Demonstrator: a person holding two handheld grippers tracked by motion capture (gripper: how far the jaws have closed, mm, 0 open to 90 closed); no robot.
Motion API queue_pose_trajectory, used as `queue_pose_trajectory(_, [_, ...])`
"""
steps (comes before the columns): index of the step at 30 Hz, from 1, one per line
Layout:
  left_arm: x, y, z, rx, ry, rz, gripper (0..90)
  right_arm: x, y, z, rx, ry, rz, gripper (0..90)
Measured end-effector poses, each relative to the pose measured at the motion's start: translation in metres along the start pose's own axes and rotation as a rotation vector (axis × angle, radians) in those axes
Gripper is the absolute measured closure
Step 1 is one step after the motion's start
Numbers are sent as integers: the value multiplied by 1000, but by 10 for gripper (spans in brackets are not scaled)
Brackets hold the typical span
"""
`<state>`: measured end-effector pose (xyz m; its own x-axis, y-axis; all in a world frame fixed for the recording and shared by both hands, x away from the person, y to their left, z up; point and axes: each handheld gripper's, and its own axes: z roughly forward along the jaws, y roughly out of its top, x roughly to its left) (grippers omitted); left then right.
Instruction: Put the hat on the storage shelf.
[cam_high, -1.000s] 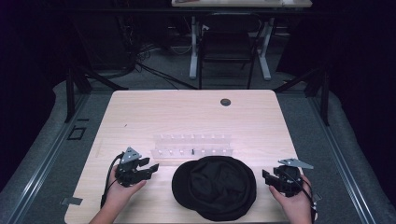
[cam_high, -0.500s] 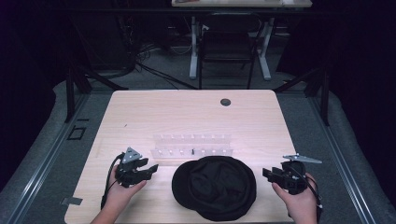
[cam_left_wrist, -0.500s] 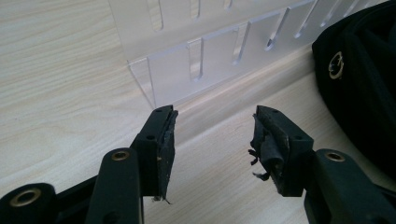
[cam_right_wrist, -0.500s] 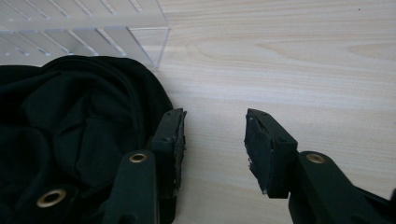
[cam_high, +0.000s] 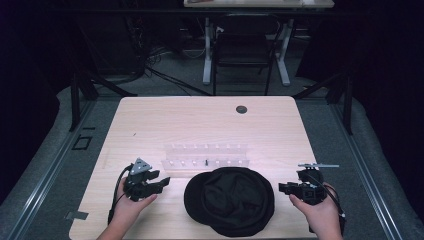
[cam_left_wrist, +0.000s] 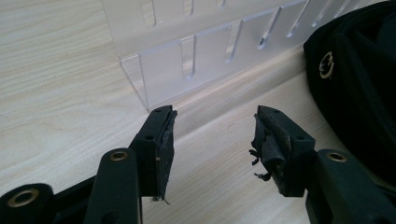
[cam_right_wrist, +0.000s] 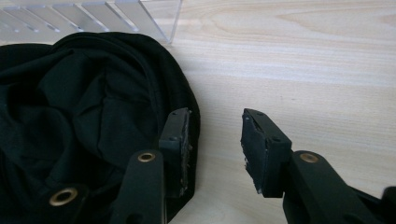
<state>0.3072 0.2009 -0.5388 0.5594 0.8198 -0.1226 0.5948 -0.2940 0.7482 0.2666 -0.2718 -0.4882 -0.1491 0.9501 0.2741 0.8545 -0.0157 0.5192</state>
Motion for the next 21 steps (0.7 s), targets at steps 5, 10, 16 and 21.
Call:
queue_pose_trajectory(5, [0,0,1,1,-4,2,477,-1,6,0,57,44,35,641])
queue_pose_trajectory(10, [0,0,1,7,-5,-2,477,2,7,3,116,48,43,660])
queue_pose_trajectory(16, [0,-1,1,2,-6,-5,477,7,8,11,164,38,23,661])
queue_pose_trajectory(21, [0,-1,2,4,-5,-4,477,11,7,21,205,42,12,662])
